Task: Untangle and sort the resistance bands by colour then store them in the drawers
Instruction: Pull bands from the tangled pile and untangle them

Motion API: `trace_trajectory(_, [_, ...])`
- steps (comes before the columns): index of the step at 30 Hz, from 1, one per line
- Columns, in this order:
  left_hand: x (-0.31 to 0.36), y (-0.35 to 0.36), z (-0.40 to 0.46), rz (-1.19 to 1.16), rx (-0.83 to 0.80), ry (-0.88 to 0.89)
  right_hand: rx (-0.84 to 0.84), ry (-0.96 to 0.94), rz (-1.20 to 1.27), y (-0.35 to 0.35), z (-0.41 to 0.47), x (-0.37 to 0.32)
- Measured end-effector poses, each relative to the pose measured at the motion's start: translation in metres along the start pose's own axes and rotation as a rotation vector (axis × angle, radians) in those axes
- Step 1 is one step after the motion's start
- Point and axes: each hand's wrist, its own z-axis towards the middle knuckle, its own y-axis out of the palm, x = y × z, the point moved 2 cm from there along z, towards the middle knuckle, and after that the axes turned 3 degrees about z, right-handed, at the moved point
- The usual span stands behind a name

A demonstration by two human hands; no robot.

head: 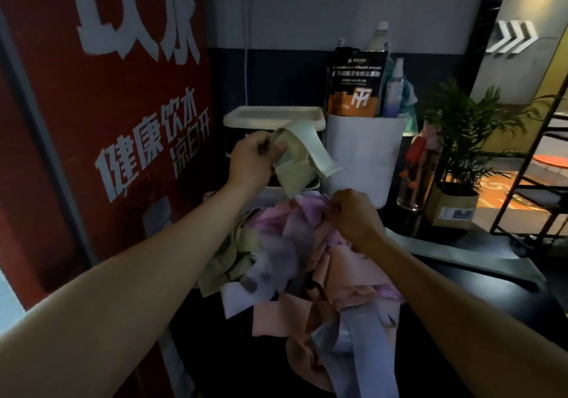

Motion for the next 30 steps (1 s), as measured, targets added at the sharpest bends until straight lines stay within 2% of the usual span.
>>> trace_trajectory(3, [0.006,0.032,-0.006,0.114,-0.087,0.075,-0.036,-0.004,0.153,-0.007,-0.003,0.016])
trace_trajectory(7, [-0.013,0.062,-0.028,0.480,-0.252,0.107,-0.073,0.099,0.656,-0.019,-0.015,0.045])
trace_trajectory(8, [-0.018,0.066,-0.033,0.516,-0.287,0.097,-0.097,0.124,0.769,-0.025,-0.019,0.049])
trace_trajectory(12, [-0.024,0.077,-0.043,0.503,-0.410,0.087,-0.059,0.216,0.930,-0.050,-0.037,0.060])
trace_trajectory(17, [-0.016,0.090,-0.046,0.527,-0.489,0.113,0.113,0.119,0.901,-0.067,-0.040,0.067])
trace_trajectory(24, [0.005,0.109,-0.044,0.430,-0.569,0.091,0.325,0.119,0.947,-0.102,-0.034,0.056])
trace_trajectory(28, [0.010,0.131,-0.049,0.511,-0.680,0.046,0.393,0.142,0.905,-0.124,-0.027,0.060])
trace_trajectory(30, [0.012,0.139,-0.049,0.487,-0.647,0.060,0.452,0.163,0.883,-0.133,-0.025,0.067])
